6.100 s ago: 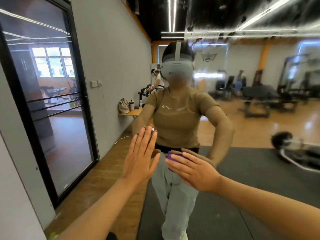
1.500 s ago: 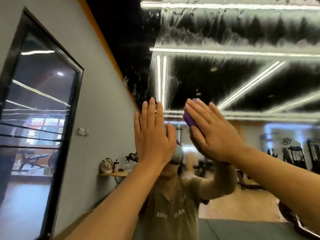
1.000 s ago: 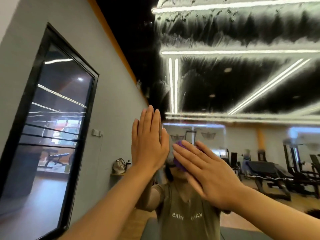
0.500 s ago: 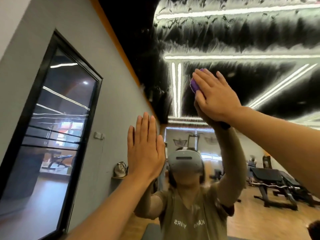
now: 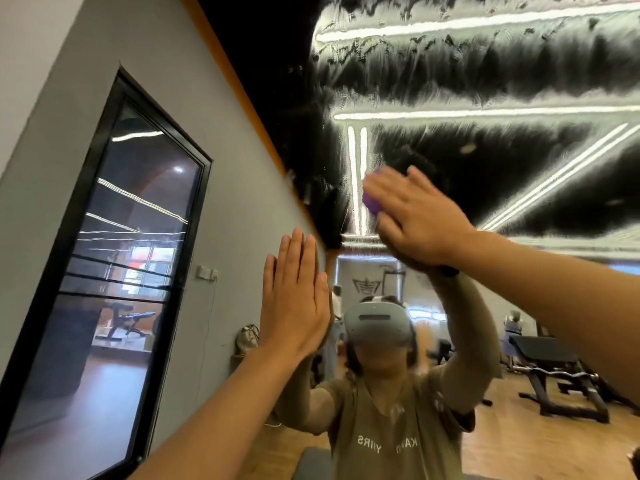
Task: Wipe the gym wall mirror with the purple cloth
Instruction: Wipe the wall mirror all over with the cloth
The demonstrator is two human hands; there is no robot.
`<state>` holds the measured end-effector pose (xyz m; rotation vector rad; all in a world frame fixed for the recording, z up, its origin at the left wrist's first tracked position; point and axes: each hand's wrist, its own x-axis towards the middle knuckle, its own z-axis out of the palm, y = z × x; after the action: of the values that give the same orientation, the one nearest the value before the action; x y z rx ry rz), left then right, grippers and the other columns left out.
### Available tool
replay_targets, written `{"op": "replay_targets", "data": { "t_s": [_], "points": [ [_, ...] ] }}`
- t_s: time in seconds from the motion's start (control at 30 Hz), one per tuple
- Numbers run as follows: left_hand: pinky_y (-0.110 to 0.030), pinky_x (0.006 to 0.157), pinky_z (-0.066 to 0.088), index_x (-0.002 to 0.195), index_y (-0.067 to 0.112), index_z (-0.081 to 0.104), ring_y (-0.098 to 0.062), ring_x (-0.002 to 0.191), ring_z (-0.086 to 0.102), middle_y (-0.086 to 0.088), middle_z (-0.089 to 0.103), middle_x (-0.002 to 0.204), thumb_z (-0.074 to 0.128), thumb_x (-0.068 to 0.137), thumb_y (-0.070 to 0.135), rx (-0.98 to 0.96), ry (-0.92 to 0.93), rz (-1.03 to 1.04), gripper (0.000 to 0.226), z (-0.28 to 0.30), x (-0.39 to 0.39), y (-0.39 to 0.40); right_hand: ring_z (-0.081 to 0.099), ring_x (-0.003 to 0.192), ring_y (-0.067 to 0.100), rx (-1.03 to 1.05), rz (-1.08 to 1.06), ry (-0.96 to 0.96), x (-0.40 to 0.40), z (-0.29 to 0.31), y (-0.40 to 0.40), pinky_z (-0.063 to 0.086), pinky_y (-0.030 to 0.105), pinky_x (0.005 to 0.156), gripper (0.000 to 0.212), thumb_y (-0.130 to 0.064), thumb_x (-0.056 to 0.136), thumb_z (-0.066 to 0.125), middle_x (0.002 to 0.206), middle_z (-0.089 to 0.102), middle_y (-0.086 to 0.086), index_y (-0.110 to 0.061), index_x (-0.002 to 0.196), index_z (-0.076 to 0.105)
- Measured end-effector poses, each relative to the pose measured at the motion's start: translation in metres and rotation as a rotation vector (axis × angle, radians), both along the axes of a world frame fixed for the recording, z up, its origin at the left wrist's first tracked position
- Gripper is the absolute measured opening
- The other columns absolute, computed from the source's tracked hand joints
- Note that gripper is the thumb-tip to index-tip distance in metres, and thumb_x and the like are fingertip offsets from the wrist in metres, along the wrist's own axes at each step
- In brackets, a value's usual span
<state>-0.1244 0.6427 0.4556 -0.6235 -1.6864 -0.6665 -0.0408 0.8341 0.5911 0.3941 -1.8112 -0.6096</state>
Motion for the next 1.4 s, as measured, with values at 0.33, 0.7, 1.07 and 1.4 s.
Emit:
{"op": "replay_targets", "data": {
  "t_s": [0.33, 0.7, 1.07, 1.4],
  "points": [
    [-0.021, 0.112, -0.027, 0.149, 0.029, -0.018, -0.006, 0.148, -0.025, 0.01, -0.025, 0.158, 0.007, 0.097, 0.042, 0.053, -0.031, -0.007, 0.059, 0.001, 0.009, 0.01, 0.021, 0.153, 0.02, 0.027, 0.063, 0.021, -0.004, -0.097, -0.005, 0.009, 0.046, 0.125, 0.058, -0.037, 0.101, 0.031, 0.161, 0.034, 0.002, -0.016, 0.155, 0.037],
    [-0.023, 0.112, -0.03, 0.151, 0.028, -0.018, -0.008, 0.149, -0.026, 0.009, -0.026, 0.16, 0.01, 0.099, 0.042, 0.061, -0.045, -0.031, 0.061, -0.011, 0.021, 0.035, 0.021, 0.153, 0.019, 0.256, 0.007, -0.081, 0.015, -0.11, 0.04, 0.012, 0.045, 0.124, 0.058, -0.038, 0.102, 0.033, 0.162, 0.031, 0.003, -0.019, 0.156, 0.031],
    [-0.026, 0.115, -0.028, 0.152, 0.027, -0.02, -0.006, 0.148, -0.03, 0.007, -0.028, 0.163, 0.009, 0.099, 0.044, 0.027, -0.06, -0.035, 0.063, -0.016, 0.024, 0.051, 0.016, 0.154, 0.028, -0.232, -0.006, 0.179, 0.02, -0.109, 0.04, 0.004, 0.041, 0.125, 0.061, -0.034, 0.103, 0.027, 0.163, 0.027, 0.016, -0.004, 0.156, 0.027],
    [-0.027, 0.118, -0.025, 0.152, 0.028, -0.021, -0.002, 0.147, -0.03, 0.009, -0.028, 0.162, 0.002, 0.096, 0.05, -0.055, -0.005, -0.059, 0.064, -0.036, 0.035, 0.075, 0.015, 0.154, 0.019, 0.35, -0.114, -0.067, 0.045, -0.158, 0.085, 0.004, 0.034, 0.125, 0.058, -0.038, 0.104, 0.031, 0.164, 0.025, 0.006, -0.014, 0.157, 0.03]
  ]
}}
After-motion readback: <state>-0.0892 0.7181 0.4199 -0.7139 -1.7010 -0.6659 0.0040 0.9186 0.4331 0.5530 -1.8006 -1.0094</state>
